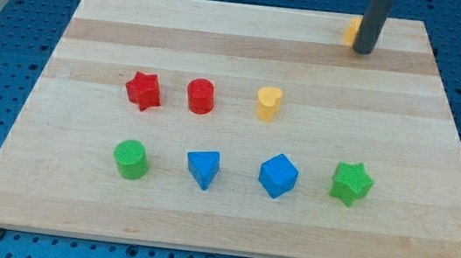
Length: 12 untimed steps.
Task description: Nudge the green star up a bit
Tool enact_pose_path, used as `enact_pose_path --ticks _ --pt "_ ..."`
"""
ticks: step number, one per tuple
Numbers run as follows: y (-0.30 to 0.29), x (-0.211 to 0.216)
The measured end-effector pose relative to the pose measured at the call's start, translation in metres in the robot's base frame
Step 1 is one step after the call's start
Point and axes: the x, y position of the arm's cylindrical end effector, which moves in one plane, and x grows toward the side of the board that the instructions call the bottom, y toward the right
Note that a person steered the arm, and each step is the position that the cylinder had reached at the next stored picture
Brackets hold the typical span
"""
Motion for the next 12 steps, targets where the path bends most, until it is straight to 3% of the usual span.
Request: enact_pose_path --ticks 1,2,4,6,9,10,12 --pt "0.000 0.007" --pt "0.020 0.050" --pt "0.027 0.177" --pt "0.008 0.194" --pt "0.025 0.302" --pt "0.025 0.302" --pt "-0.045 0.281"
